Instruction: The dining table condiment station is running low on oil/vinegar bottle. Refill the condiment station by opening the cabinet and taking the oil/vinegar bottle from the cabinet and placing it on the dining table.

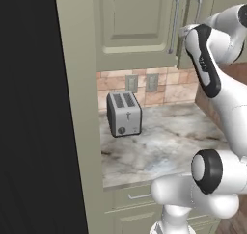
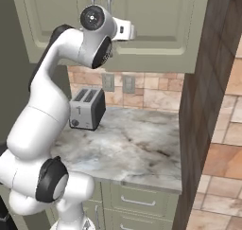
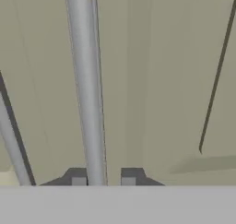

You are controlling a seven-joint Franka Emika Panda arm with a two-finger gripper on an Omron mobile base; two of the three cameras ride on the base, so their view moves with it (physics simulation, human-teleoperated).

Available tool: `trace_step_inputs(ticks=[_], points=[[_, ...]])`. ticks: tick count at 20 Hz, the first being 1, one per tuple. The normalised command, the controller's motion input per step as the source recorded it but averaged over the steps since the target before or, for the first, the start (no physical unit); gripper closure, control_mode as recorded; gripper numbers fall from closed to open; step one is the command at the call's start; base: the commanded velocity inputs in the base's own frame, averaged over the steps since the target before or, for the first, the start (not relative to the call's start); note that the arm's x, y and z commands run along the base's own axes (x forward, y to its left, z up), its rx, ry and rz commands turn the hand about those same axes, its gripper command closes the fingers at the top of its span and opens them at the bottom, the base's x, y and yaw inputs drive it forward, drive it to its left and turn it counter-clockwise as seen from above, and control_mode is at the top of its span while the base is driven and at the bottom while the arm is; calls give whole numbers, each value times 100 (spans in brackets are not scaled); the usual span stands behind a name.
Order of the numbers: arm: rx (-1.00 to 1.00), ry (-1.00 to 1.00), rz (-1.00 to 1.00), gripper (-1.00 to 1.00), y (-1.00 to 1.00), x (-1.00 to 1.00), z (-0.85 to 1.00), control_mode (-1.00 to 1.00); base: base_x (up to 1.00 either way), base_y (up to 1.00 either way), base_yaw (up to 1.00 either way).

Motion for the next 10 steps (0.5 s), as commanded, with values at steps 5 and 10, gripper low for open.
trace_step_inputs(ticks=[5,10], points=[[0,0,-1,100,-71,-100,0,-100,0,0,0],[2,0,-6,100,-99,-100,0,-100,0,0,0]])
